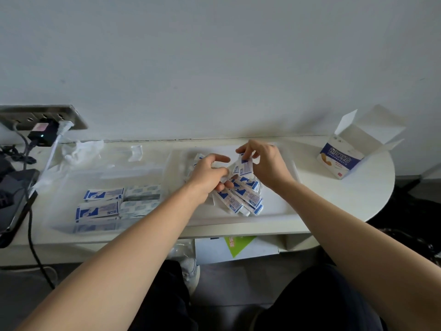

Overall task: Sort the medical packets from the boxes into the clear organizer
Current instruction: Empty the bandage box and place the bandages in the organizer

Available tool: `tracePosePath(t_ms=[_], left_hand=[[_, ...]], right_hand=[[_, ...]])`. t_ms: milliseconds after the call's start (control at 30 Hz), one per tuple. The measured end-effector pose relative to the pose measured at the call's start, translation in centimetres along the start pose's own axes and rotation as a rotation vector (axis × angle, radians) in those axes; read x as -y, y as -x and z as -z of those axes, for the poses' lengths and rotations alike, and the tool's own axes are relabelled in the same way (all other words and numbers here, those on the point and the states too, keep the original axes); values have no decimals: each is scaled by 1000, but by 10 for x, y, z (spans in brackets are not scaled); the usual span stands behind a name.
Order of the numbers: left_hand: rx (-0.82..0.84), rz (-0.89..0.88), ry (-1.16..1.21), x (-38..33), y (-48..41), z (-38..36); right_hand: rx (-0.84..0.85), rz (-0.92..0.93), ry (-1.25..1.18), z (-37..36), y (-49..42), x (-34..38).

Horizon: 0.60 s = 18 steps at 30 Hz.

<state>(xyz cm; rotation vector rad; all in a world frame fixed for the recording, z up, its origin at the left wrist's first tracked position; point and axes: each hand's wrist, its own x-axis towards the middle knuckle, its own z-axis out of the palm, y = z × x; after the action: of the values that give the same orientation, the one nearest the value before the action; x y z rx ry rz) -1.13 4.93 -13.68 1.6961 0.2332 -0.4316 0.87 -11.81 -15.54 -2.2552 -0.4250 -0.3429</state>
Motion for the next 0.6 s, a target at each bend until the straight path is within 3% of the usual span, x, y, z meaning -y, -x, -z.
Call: tracePosePath(t_ms=[200,333,533,600], left_hand=[[93,80,122,-7,4,-9],[66,28,93,-2,-2,-10],[-21,-32,-74,2,-4,-2],[-21,-67,-142,2,-2,-2]], right_hand=[[-118,66,71,-1,7,-2],[-116,49,82,1,9,-2],[214,-13,-3,14,16,1],[253,-72,-19,16,18,1]])
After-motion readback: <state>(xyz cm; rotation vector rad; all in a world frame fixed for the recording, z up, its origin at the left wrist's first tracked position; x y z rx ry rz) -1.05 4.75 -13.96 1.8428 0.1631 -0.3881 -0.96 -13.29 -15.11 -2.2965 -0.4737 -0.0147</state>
